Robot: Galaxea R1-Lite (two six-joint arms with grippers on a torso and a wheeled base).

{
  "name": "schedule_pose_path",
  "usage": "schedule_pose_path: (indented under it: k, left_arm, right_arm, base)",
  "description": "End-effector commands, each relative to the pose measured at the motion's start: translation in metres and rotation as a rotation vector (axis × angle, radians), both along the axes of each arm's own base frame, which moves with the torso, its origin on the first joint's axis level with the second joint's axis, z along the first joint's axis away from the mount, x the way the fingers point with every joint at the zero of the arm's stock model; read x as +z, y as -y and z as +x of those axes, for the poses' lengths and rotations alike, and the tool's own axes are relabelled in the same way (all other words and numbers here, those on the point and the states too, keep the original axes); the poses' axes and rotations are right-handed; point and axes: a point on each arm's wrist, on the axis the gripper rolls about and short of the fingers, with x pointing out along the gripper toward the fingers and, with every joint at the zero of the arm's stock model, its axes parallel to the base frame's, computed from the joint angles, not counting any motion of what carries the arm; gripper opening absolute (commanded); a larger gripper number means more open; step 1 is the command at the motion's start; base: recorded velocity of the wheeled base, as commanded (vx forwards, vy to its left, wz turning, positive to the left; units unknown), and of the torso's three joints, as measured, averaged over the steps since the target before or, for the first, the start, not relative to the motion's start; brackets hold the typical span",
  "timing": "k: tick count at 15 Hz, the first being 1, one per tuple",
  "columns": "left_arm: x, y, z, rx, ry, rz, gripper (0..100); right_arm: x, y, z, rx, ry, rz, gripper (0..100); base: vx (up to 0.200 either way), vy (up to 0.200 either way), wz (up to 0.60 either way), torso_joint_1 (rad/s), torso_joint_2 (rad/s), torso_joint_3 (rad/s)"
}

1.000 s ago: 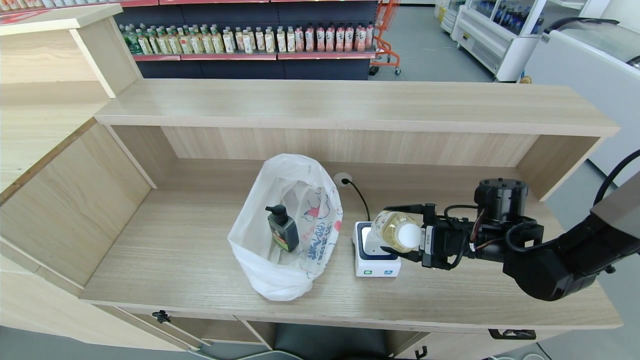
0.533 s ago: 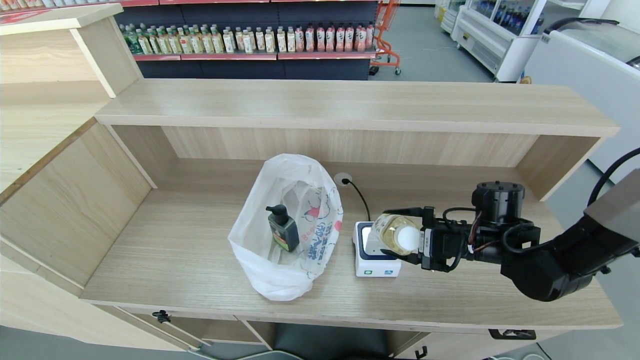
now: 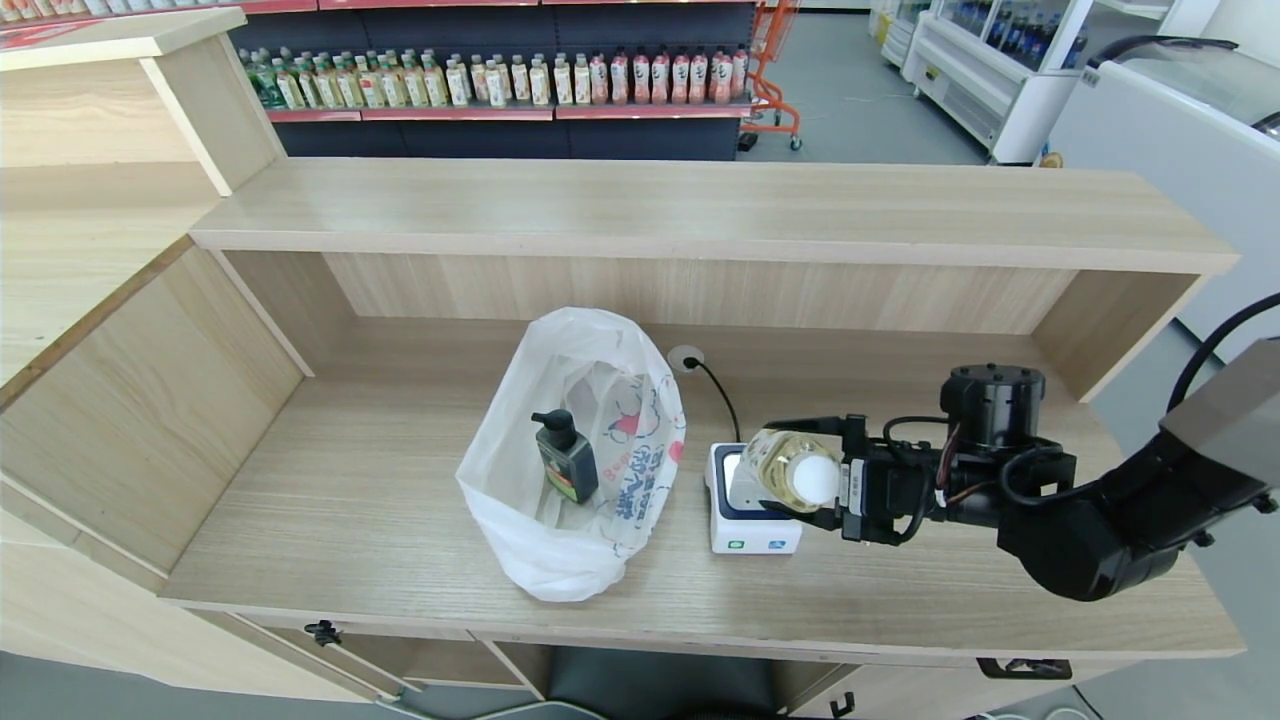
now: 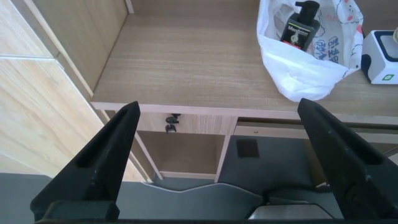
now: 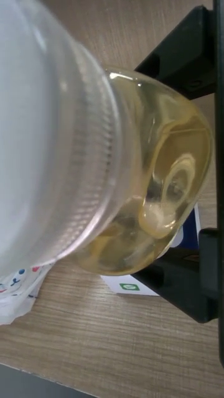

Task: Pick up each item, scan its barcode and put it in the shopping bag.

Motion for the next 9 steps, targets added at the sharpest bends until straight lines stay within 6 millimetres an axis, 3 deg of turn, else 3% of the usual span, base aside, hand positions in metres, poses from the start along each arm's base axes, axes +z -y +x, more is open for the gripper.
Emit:
schedule_pose_path:
  k: [1, 9]
  left_arm:
    - [0.0, 0.0, 0.0, 0.0, 0.0, 0.0, 100]
    - [0.0, 0.0, 0.0, 0.0, 0.0, 0.0, 100]
  right_arm:
    - [-0.003, -0.001, 0.004, 0.012, -0.005, 0.003, 0]
    - [-0.01, -0.004, 0.013, 0.037, 0.036, 0.053, 0]
  base:
    - [0.0, 0.0, 0.0, 0.0, 0.0, 0.0]
    - [0.0, 0.0, 0.0, 0.0, 0.0, 0.0]
